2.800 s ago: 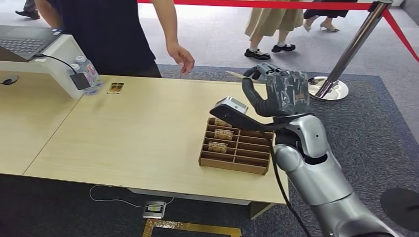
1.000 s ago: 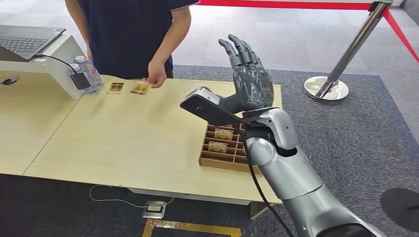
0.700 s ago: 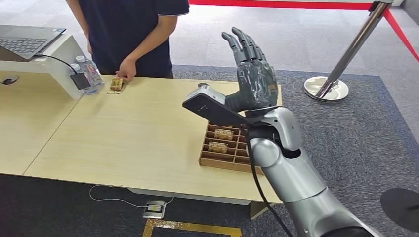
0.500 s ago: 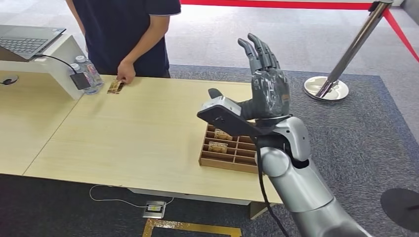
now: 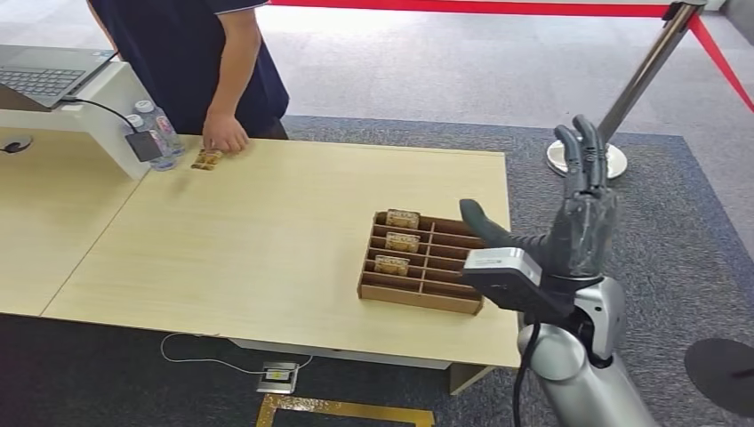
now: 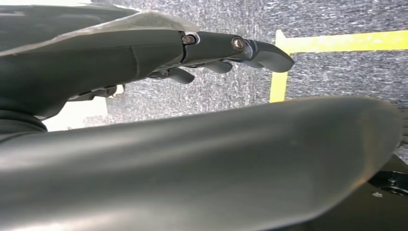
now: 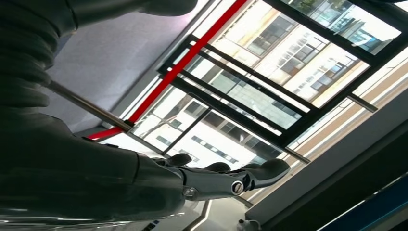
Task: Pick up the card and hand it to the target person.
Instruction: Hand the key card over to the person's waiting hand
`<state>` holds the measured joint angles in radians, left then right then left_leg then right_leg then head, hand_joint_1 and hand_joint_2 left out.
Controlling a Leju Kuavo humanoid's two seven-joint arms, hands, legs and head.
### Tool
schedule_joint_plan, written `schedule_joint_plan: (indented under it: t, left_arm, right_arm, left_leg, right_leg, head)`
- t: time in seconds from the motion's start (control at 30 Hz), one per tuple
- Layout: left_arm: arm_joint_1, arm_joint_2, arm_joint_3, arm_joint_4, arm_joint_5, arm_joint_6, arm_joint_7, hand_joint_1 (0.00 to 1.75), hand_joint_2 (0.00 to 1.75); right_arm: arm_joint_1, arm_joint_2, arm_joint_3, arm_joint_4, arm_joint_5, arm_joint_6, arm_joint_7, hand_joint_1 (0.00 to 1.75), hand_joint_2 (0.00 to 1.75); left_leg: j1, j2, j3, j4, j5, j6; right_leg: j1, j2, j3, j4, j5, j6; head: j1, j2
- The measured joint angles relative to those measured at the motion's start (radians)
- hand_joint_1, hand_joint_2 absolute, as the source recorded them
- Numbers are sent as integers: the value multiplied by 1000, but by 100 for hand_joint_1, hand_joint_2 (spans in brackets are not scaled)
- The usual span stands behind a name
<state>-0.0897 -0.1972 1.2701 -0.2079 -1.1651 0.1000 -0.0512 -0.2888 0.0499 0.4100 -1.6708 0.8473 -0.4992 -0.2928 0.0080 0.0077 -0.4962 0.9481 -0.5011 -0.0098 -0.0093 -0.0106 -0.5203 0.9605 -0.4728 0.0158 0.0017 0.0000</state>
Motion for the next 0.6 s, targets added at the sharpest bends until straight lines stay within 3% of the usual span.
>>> schedule_joint_plan:
  t: [0.3, 0.43, 0.6]
  left_arm:
    - [2, -1, 15, 0, 12, 6, 0, 0, 0]
    - [3, -2, 19, 0, 22, 9, -1, 0, 0]
    - [2, -5, 37, 0, 48, 20, 0, 0, 0]
  right_arm:
    - [220, -34, -111, -154, -90, -121, -69, 0, 175]
    - [324, -31, -176, -197, -141, -132, -112, 0, 175]
    - [388, -13, -233, -202, -186, -129, -121, 0, 175]
  left_leg:
    - [0, 0, -1, 0, -1, 0]
    - [0, 0, -1, 0, -1, 0]
    - [0, 0, -1, 0, -1, 0]
  right_leg:
    - [0, 0, -1, 0, -1, 0]
    - [0, 0, -1, 0, -1, 0]
    - [0, 0, -1, 0, -1, 0]
  head:
    - [0, 0]
    - [0, 0]
    - [0, 0]
